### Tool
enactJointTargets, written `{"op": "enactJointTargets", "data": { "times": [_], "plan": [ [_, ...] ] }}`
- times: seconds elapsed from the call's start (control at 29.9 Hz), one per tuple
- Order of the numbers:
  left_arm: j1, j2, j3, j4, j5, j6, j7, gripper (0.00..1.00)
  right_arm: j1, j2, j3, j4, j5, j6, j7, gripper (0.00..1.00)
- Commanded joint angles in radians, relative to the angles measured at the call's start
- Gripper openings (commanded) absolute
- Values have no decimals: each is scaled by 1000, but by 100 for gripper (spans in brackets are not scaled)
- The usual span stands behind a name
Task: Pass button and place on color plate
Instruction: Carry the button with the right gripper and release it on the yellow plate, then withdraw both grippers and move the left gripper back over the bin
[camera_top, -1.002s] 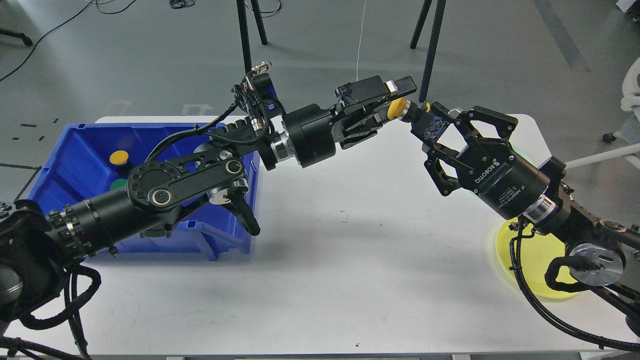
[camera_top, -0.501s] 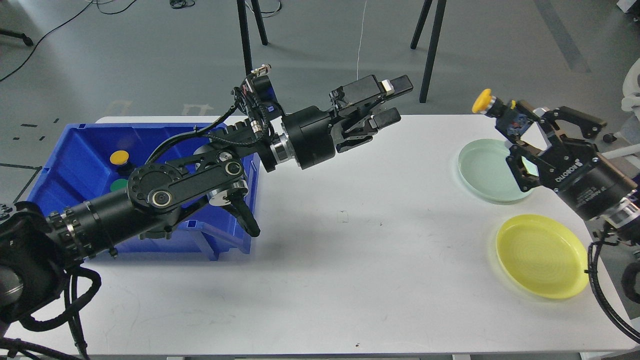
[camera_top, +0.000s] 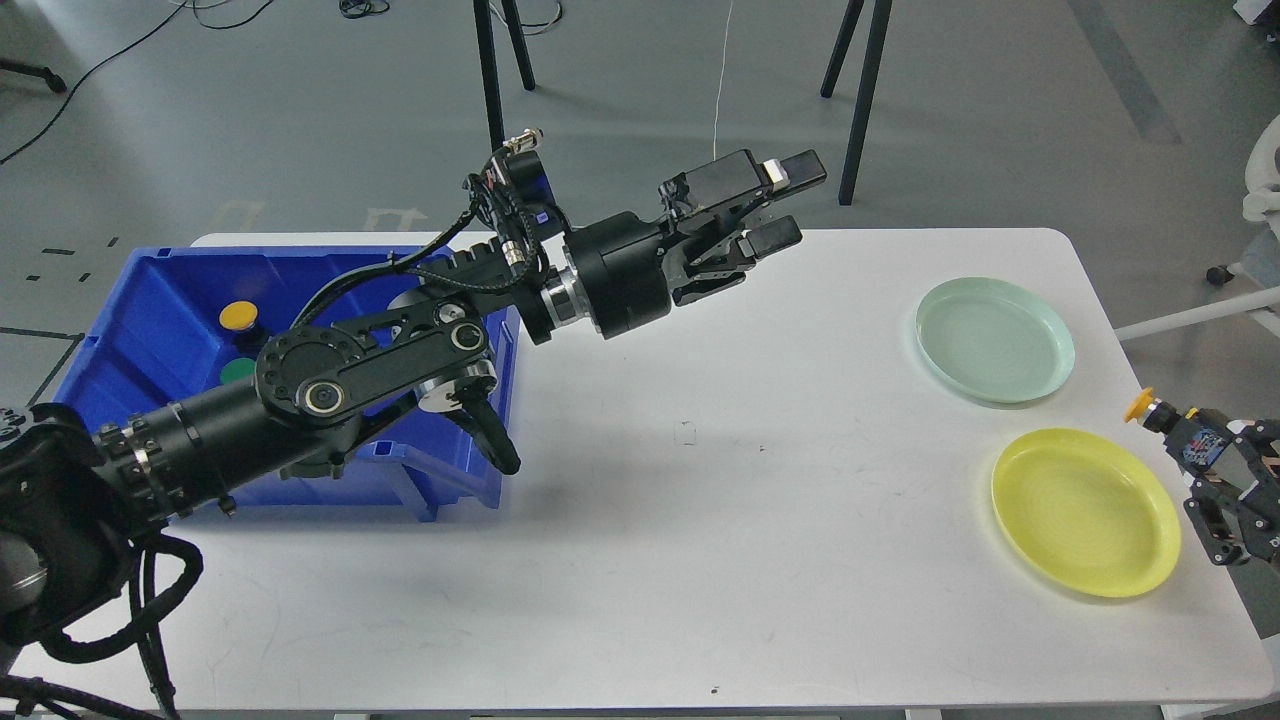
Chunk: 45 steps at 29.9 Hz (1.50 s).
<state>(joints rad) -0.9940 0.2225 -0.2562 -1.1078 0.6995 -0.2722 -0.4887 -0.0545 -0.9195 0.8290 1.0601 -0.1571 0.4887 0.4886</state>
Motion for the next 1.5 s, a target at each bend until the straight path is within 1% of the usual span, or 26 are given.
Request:
{"op": "enactJointTargets", "data": {
  "times": [0.0, 0.13, 0.23, 0.4, 0.57, 0.6, 0.63, 0.67, 0.87, 1.04, 1.14, 1.2, 1.24, 1.27, 1.37, 1.47],
  "plan": [
    [0, 0, 2, 0, 0, 4, 0, 91, -15, 36, -2, -2, -2, 0, 0, 1],
    [0, 0, 0, -1, 0, 7, 0, 91, -15, 71, -11, -31, -1, 0, 0, 2],
    [0, 0, 2, 0, 0, 7, 0, 91, -13, 88, -48, -35, -1, 0, 0, 5],
    [0, 0, 2, -1, 0, 7, 0, 91, -13, 109, -76, -35, -1, 0, 0, 18],
    [0, 0, 0, 0, 0, 7, 0, 91, -7, 128, -71, -34, 2, 0, 0, 37],
    [0, 0, 2, 0, 0, 7, 0, 91, -7, 128, -67, -34, 2, 0, 0, 46],
    [0, 0, 2, 0, 0, 7, 0, 91, -7, 128, -65, -34, 4, 0, 0, 61],
    [0, 0, 2, 0, 0, 7, 0, 91, -5, 129, -62, -29, 5, 0, 0, 66],
    [0, 0, 2, 0, 0, 7, 0, 91, -5, 131, -64, -23, 27, 0, 0, 68],
    [0, 0, 0, 0, -1, 10, 0, 91, -4, 125, -47, 14, 66, 0, 0, 72],
    [3, 11, -14, -3, -3, 11, 0, 91, -4, 116, 2, 37, 149, 0, 0, 85],
    [26, 34, -61, -10, -3, 11, 0, 91, -2, 108, 48, 41, 194, 0, 0, 91],
    [38, 60, -89, -17, -3, 8, 0, 92, -2, 105, 74, 41, 200, 0, 0, 93],
    [47, 113, -107, -35, -3, 4, 0, 92, -1, 105, 108, 41, 202, 0, 0, 94],
    [52, 326, -107, -140, 0, -2, 0, 92, 2, 105, 203, 47, 202, 0, 0, 96],
    [54, 527, -92, -194, 9, -5, 0, 94, 25, 106, 271, 72, 202, 0, 0, 96]
  ]
}}
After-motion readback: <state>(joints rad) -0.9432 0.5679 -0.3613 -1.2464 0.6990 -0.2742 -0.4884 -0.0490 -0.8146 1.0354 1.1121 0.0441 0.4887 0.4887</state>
